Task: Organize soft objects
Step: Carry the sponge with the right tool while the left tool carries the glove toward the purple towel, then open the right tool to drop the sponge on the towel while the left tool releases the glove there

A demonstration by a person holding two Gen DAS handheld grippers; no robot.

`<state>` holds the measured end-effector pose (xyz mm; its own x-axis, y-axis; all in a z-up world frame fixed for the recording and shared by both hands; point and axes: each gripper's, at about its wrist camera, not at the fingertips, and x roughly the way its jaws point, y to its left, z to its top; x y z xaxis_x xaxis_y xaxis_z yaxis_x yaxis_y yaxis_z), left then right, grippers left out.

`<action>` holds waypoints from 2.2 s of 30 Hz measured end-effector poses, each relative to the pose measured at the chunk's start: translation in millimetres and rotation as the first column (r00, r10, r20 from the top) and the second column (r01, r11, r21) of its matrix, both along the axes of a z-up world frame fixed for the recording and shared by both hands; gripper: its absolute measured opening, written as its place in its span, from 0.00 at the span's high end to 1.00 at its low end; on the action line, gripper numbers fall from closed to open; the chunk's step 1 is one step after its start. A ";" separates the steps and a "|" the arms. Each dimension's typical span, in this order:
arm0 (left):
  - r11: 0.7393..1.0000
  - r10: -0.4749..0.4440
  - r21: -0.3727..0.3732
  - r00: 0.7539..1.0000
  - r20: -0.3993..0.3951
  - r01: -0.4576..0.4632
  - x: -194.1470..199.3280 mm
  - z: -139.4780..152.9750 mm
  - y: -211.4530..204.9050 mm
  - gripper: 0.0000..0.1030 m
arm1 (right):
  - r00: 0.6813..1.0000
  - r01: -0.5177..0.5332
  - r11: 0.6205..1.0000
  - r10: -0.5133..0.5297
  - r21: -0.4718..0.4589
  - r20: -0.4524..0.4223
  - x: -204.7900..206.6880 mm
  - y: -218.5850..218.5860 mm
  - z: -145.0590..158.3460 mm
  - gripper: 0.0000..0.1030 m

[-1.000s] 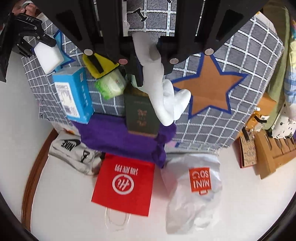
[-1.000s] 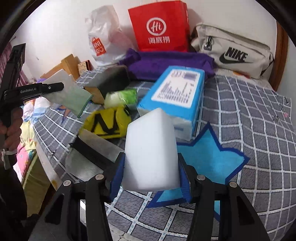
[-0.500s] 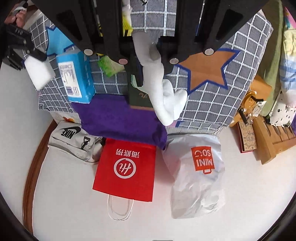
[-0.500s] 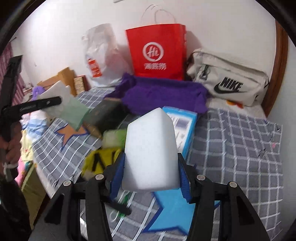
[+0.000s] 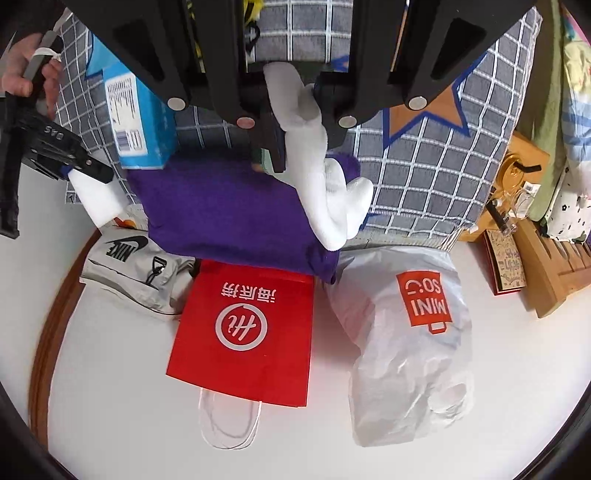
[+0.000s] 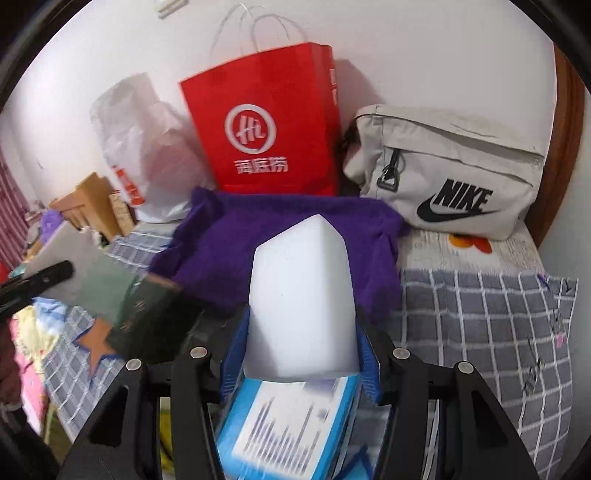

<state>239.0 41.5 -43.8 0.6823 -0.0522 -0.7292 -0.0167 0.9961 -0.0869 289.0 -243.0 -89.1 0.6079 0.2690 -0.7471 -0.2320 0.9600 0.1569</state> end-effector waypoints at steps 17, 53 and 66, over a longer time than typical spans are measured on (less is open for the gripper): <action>0.996 -0.079 -0.051 0.997 -0.026 0.077 93.3 -17.9 -17.6 0.88 | 0.999 0.021 1.000 -0.021 -0.007 -0.024 73.5 -2.7 -20.6 0.48; 0.997 -0.077 -0.033 0.966 -0.247 0.071 212.9 -107.8 -24.8 0.71 | 0.971 -0.127 0.990 0.111 -0.061 -0.214 172.0 17.2 -91.3 0.16; 0.999 -0.024 0.020 0.977 -0.213 0.029 174.9 -78.3 -11.9 0.42 | 0.991 -0.087 0.991 0.075 -0.103 -0.108 140.8 11.0 -49.6 0.12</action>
<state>413.9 29.7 -122.1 0.5098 -0.0497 -0.8588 -0.0060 0.9981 -0.0614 429.7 -232.1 -138.7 0.5049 0.2291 -0.8322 -0.2975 0.9513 0.0814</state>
